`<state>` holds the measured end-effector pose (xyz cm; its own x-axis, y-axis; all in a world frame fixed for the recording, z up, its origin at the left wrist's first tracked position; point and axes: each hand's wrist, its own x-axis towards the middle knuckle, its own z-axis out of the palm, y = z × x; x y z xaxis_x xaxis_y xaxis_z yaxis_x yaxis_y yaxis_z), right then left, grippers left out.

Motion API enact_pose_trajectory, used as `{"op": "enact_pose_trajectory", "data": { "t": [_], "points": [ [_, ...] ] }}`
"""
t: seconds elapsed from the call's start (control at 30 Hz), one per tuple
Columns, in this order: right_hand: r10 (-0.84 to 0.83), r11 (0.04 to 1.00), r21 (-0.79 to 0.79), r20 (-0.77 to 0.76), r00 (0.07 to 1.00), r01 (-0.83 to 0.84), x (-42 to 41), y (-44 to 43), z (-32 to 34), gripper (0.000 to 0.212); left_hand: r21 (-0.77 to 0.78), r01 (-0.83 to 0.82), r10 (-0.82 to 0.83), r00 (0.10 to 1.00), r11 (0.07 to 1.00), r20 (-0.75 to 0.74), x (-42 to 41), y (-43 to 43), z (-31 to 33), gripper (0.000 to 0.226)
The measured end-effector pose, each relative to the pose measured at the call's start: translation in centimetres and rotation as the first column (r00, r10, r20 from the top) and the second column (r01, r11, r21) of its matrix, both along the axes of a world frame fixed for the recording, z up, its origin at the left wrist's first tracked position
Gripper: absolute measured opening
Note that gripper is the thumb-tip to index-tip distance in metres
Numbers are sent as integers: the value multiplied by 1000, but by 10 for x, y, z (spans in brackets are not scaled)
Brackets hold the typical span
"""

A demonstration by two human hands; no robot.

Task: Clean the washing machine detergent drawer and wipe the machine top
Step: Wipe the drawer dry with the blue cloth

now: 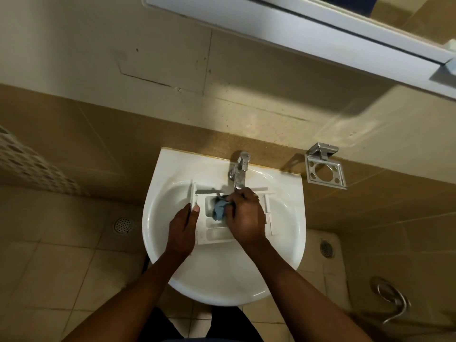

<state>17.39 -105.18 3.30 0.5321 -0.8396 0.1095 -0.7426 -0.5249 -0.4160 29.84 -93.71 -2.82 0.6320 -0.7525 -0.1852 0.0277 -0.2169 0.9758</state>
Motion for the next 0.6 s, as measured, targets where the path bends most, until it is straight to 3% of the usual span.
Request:
{"op": "enact_pose_trajectory", "data": {
  "t": [0.1,0.17,0.23,0.4,0.5,0.6],
  "points": [
    [158,985,49,90,983,-163,34,8,6,35,8,1,-1,999,1000,34,0,0,4,29],
    [313,950,5,22,950,-313,48,16,-4,31,8,1,-2,1000,1000,27,-1,0,7,26],
    [356,928,-65,-126,926,-366,55,20,-15,37,10,-7,7,1000,1000,10,0,0,7,25],
    [315,932,-93,-271,910,-350,26,13,-14,64,-10,-14,14,1000,1000,14,-1,0,9,27],
    [230,946,-168,-255,939,-277,-13,2,-13,52,10,-18,18,1000,1000,3,-1,0,7,29],
    [94,973,-178,-275,957,-147,-46,-9,-16,63,27,-13,13,1000,1000,1,-3,0,7,30]
  ]
}}
